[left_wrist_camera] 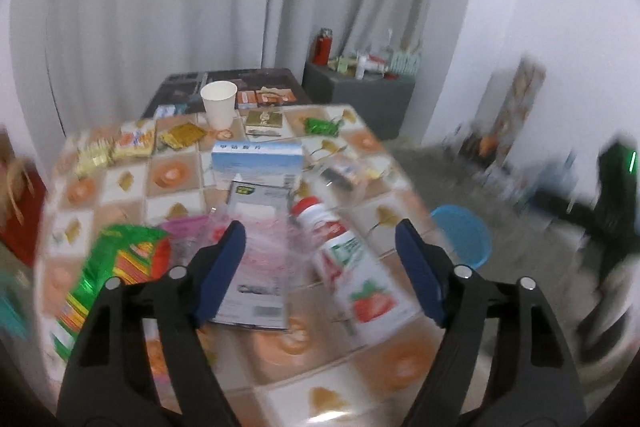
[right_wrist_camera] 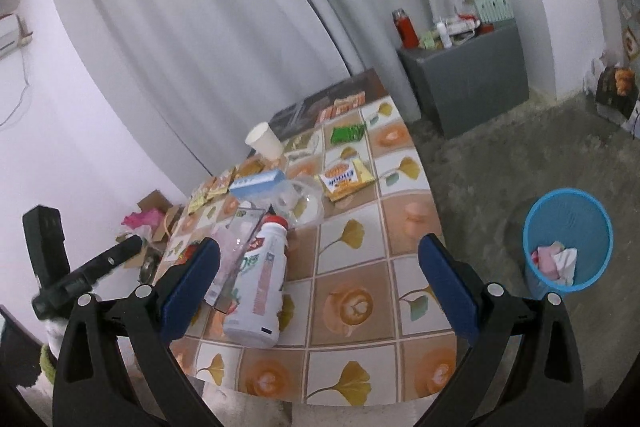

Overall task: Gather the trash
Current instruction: 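Move both tools back toward the white strawberry drink bottle on the table, then close the left tool on the clear plastic packaging while the right tool grasps the yellow snack packet, then lift the clear packaging with the left tool while the right tool lifts the snack packet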

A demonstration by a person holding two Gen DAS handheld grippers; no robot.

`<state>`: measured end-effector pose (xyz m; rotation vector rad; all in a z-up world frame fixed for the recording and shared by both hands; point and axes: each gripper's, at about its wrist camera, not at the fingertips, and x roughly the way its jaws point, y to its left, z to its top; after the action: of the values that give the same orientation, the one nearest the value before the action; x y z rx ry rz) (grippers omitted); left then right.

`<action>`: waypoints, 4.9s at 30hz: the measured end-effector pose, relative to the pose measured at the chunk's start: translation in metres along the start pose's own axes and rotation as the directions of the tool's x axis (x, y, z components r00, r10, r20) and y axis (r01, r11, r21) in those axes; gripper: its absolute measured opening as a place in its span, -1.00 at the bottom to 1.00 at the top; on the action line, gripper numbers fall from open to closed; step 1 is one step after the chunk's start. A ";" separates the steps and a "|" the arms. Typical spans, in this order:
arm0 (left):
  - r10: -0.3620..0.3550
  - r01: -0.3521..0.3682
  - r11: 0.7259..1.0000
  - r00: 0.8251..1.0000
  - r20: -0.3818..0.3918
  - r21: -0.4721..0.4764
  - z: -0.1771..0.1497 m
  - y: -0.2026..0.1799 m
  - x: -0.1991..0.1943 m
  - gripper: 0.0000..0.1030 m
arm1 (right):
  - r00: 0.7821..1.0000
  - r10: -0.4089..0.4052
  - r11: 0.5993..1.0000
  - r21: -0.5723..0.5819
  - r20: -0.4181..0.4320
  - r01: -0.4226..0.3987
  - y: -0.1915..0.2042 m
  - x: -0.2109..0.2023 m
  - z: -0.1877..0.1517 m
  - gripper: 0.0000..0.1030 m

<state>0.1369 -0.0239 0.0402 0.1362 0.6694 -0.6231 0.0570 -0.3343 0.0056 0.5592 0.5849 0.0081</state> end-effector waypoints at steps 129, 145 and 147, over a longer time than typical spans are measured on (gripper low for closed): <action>-0.206 0.135 0.556 0.978 0.021 -0.820 -0.045 0.149 0.079 -0.98 | 0.929 0.367 0.588 0.787 -0.052 -0.188 -0.146 0.190 0.024 -0.92; -0.241 0.333 0.688 0.943 0.229 -0.645 0.012 0.105 -0.002 -0.99 | 0.919 0.327 0.442 0.824 0.222 -0.356 -0.177 0.085 -0.018 -0.92; -0.254 0.351 0.712 0.936 0.243 -0.609 0.022 0.090 -0.009 -0.99 | 0.916 0.317 0.428 0.825 0.246 -0.370 -0.184 0.073 -0.024 -0.92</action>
<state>0.1957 0.0469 0.0565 -0.6814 0.7410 -0.6764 0.0789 -0.4670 -0.1411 1.6878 0.3698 0.0963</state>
